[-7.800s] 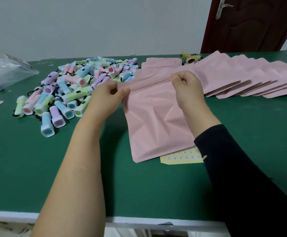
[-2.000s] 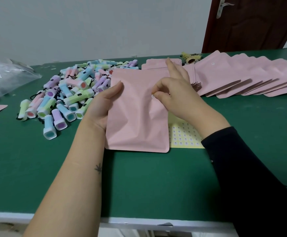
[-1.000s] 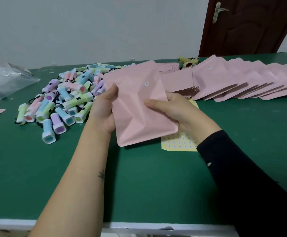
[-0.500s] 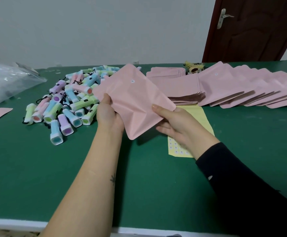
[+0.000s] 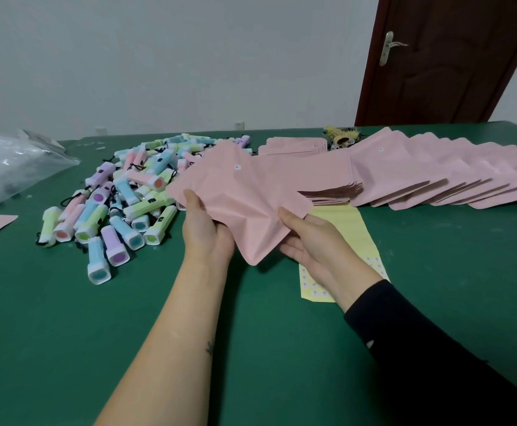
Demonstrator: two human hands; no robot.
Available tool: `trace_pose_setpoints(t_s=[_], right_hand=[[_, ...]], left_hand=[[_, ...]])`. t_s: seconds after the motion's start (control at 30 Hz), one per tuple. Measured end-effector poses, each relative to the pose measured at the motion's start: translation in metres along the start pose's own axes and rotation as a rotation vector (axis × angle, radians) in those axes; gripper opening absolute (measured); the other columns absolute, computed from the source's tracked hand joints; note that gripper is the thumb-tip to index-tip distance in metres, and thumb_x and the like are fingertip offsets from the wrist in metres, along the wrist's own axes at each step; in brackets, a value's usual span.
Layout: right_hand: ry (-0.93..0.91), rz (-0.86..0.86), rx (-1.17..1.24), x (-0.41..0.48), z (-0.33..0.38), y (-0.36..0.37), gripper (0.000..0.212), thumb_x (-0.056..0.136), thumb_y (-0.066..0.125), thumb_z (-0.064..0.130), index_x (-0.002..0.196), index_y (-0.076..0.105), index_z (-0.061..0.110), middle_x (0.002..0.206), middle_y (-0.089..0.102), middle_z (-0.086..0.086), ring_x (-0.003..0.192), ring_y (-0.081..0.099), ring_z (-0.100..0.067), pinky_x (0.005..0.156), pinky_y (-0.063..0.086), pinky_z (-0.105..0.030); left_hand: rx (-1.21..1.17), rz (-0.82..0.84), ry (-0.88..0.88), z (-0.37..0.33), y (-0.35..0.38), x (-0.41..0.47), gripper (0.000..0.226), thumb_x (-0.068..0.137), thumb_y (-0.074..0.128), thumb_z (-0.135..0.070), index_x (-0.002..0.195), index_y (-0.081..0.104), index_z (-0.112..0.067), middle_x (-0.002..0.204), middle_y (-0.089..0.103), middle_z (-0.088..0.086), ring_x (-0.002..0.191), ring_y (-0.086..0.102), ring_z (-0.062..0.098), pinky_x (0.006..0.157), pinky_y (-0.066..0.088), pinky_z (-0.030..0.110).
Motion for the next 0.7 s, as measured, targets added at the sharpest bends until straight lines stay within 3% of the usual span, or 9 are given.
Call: trace_pose_setpoints(t_s=[0.1, 0.2, 0.27, 0.33, 0.43, 0.6, 0.7], right_hand=[[-0.075, -0.072, 0.000, 0.003, 0.007, -0.007, 0.009, 0.086, 0.073, 0.019, 0.089, 0.067, 0.013, 0.101, 0.075, -0.004, 0.097, 0.070, -0.019, 0.077, 0.057, -0.027], [-0.145, -0.120, -0.009, 0.003, 0.015, -0.013, 0.006, 0.087, 0.072, 0.013, 0.090, 0.067, 0.010, 0.104, 0.074, -0.008, 0.101, 0.069, -0.022, 0.088, 0.056, -0.034], [-0.206, -0.159, -0.026, 0.002, 0.021, -0.016, 0.008, 0.087, 0.070, 0.008, 0.095, 0.068, 0.006, 0.102, 0.073, -0.011, 0.096, 0.069, -0.025, 0.085, 0.057, -0.033], [-0.264, -0.200, -0.043, 0.000, 0.027, -0.018, 0.017, 0.086, 0.071, 0.005, 0.103, 0.067, 0.001, 0.101, 0.072, -0.014, 0.092, 0.069, -0.025, 0.080, 0.058, -0.033], [-0.299, -0.216, -0.053, -0.001, 0.031, -0.018, 0.030, 0.084, 0.073, 0.005, 0.112, 0.060, 0.003, 0.106, 0.071, -0.015, 0.099, 0.069, -0.027, 0.089, 0.056, -0.040], [-0.155, -0.103, 0.067, 0.004, 0.026, -0.018, 0.033, 0.088, 0.068, 0.002, 0.119, 0.057, 0.001, 0.114, 0.069, -0.015, 0.104, 0.068, -0.028, 0.093, 0.055, -0.044], [-0.160, -0.141, -0.030, 0.008, 0.033, -0.030, 0.033, 0.089, 0.065, 0.002, 0.121, 0.056, 0.001, 0.118, 0.066, -0.015, 0.107, 0.065, -0.030, 0.095, 0.053, -0.045]], left_hand=[[0.090, 0.172, -0.148, 0.011, 0.010, -0.008, 0.036, 0.099, 0.057, -0.035, 0.122, 0.061, -0.008, 0.117, 0.071, 0.013, 0.110, 0.067, 0.030, 0.100, 0.049, 0.049], [0.297, 0.299, -0.204, 0.025, 0.016, -0.019, 0.025, 0.097, 0.060, -0.020, 0.117, 0.063, -0.006, 0.115, 0.071, 0.014, 0.108, 0.068, 0.029, 0.093, 0.055, 0.047], [0.395, 0.336, -0.218, 0.034, 0.016, -0.025, 0.025, 0.094, 0.062, -0.012, 0.117, 0.063, -0.003, 0.116, 0.071, 0.014, 0.108, 0.068, 0.028, 0.092, 0.056, 0.043], [0.411, 0.328, -0.234, 0.041, 0.016, -0.029, 0.027, 0.094, 0.062, -0.009, 0.119, 0.062, -0.001, 0.115, 0.071, 0.013, 0.107, 0.069, 0.026, 0.090, 0.057, 0.040], [0.383, 0.280, -0.225, 0.046, 0.015, -0.031, 0.027, 0.095, 0.062, -0.013, 0.119, 0.063, -0.002, 0.114, 0.072, 0.011, 0.104, 0.070, 0.023, 0.084, 0.060, 0.036], [0.378, 0.228, -0.177, 0.051, 0.018, -0.032, 0.025, 0.094, 0.063, -0.013, 0.117, 0.064, -0.003, 0.114, 0.072, 0.011, 0.105, 0.070, 0.026, 0.092, 0.056, 0.044], [0.384, 0.245, -0.239, 0.061, 0.027, -0.036, 0.027, 0.095, 0.062, -0.014, 0.120, 0.063, -0.003, 0.115, 0.072, 0.013, 0.105, 0.070, 0.028, 0.088, 0.058, 0.044]])
Point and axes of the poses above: each hand's wrist, its own x-axis towards the middle knuckle, its own y-axis out of the palm, z = x × y, the point moved 5 cm from there along x, towards the middle knuckle
